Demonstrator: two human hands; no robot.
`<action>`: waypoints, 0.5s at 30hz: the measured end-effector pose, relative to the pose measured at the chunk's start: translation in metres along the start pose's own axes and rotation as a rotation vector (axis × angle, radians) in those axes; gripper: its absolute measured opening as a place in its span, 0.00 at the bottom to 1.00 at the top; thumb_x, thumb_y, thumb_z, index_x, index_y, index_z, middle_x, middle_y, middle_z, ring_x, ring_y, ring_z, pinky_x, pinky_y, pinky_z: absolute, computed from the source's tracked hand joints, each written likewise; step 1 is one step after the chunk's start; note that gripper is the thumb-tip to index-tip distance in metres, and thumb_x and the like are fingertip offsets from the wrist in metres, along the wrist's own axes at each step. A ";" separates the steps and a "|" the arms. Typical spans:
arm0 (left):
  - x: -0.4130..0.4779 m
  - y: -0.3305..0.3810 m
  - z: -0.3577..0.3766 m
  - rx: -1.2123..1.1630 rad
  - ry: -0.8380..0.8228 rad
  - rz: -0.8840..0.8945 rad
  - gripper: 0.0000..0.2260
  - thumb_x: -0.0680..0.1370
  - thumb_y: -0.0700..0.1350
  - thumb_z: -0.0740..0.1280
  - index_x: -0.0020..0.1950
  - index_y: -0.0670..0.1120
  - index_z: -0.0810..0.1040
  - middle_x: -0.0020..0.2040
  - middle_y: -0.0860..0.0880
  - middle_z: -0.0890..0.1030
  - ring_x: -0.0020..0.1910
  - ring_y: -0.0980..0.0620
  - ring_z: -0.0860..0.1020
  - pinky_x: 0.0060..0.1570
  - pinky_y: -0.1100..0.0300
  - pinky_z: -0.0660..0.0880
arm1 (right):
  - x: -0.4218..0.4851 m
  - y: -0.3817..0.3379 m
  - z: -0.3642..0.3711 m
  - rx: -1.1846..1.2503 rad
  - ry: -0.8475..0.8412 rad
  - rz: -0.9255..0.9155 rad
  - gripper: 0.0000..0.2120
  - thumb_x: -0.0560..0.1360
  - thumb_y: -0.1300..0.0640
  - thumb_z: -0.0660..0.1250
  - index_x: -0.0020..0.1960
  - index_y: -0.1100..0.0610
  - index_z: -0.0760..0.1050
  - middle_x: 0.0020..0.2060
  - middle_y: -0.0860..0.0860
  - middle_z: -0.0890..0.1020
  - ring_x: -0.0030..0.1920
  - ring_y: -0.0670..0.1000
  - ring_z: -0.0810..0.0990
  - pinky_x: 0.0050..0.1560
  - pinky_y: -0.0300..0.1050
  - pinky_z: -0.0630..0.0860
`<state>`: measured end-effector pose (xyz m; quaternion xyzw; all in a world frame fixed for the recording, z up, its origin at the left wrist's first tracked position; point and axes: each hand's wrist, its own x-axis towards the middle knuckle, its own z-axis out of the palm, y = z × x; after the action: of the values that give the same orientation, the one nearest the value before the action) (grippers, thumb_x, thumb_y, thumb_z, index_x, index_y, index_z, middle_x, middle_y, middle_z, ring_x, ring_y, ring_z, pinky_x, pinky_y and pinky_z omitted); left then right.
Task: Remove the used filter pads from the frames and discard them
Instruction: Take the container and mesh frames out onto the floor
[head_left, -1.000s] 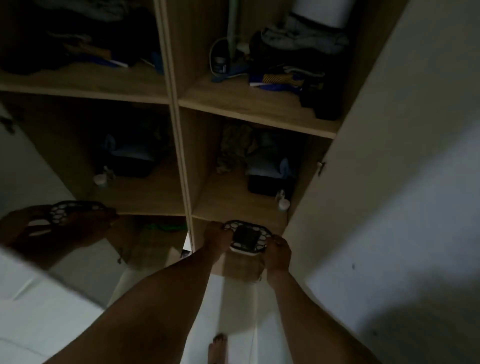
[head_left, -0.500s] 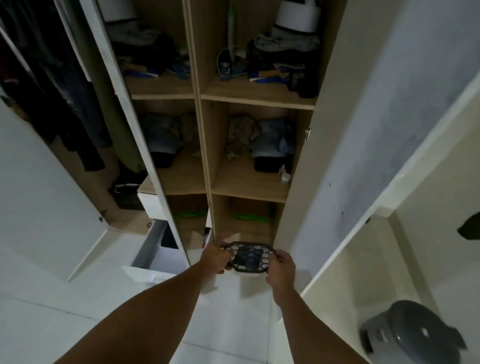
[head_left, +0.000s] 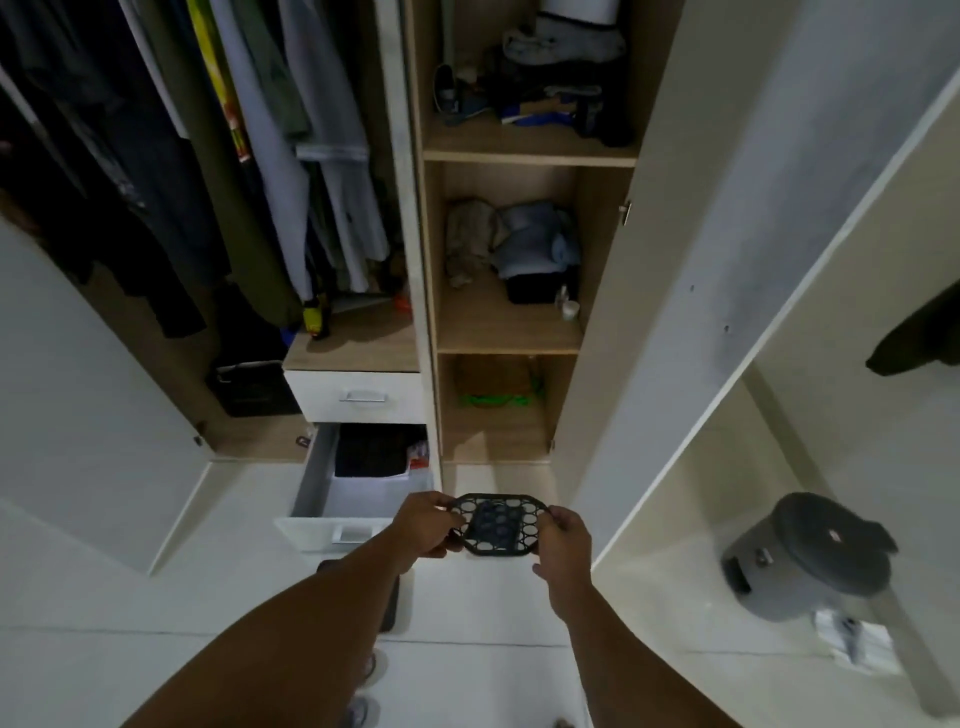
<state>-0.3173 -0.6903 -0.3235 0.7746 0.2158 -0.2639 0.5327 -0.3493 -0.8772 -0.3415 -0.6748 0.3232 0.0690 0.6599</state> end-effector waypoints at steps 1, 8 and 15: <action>-0.002 -0.013 -0.013 0.005 -0.006 0.016 0.10 0.77 0.38 0.70 0.58 0.43 0.79 0.42 0.42 0.86 0.36 0.48 0.85 0.32 0.59 0.76 | -0.013 0.009 0.014 0.002 0.021 -0.001 0.05 0.75 0.56 0.63 0.47 0.47 0.75 0.49 0.52 0.83 0.49 0.55 0.81 0.54 0.56 0.80; -0.051 -0.089 -0.100 0.023 -0.112 0.144 0.08 0.77 0.39 0.70 0.55 0.44 0.82 0.43 0.43 0.85 0.36 0.49 0.84 0.37 0.56 0.79 | -0.130 0.066 0.084 0.127 0.146 0.014 0.07 0.78 0.60 0.62 0.55 0.53 0.74 0.47 0.52 0.81 0.45 0.53 0.79 0.42 0.49 0.78; -0.102 -0.136 -0.155 0.088 -0.200 0.159 0.07 0.77 0.39 0.70 0.55 0.45 0.82 0.45 0.43 0.85 0.41 0.46 0.85 0.52 0.47 0.81 | -0.235 0.094 0.120 0.179 0.215 0.023 0.07 0.76 0.60 0.63 0.53 0.53 0.74 0.45 0.55 0.82 0.41 0.53 0.78 0.38 0.49 0.75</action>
<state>-0.4510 -0.5041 -0.3095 0.7818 0.0875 -0.3059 0.5362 -0.5430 -0.6766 -0.3136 -0.6129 0.4047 -0.0253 0.6781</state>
